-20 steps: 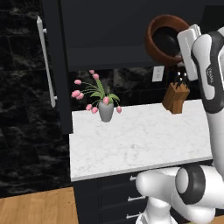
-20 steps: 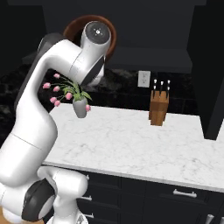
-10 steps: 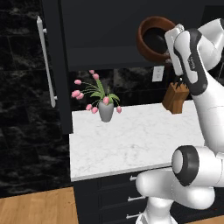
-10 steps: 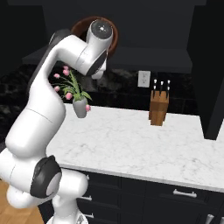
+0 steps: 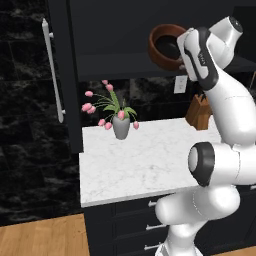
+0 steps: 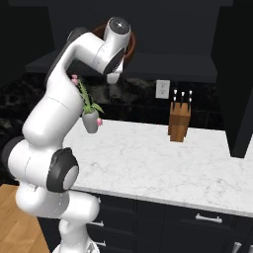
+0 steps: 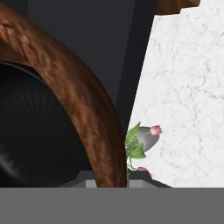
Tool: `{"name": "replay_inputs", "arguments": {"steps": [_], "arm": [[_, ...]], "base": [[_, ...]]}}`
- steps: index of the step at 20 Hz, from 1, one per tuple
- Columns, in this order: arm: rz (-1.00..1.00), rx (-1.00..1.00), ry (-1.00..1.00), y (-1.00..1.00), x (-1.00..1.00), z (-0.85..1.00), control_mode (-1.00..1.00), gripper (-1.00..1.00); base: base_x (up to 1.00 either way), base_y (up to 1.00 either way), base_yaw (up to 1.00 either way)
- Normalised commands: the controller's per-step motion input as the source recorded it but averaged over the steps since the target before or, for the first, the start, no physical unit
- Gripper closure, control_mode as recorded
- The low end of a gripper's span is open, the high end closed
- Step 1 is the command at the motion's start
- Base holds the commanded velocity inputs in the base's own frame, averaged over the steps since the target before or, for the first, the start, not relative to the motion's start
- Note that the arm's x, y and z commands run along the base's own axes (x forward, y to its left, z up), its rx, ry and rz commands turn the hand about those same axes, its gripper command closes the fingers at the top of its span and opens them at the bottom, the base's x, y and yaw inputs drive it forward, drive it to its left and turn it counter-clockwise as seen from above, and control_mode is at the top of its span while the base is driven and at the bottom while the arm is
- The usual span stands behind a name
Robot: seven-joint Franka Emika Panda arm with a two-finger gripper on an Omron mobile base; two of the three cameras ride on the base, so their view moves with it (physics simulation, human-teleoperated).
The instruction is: Pick up the bowls on the counter and stack them on top of one another in the open cabinet. Place the smaller bowl on top of the larger bowl.
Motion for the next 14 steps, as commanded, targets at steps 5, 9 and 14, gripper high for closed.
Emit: {"name": "replay_inputs", "arguments": {"steps": [5, 9, 14], "arm": [[0.0, 0.0, 0.01, 0.0, 0.32, -0.01, -1.0, 1.0], [0.0, 0.0, 0.0, 0.0, 0.27, -0.14, -1.0, 1.0], [0.0, 0.0, -0.03, 0.0, 0.18, -0.13, -1.0, -1.0]], "base": [[0.0, 0.0, 0.0], [0.0, 0.0, 0.0], [0.0, 0.0, 0.0]]}}
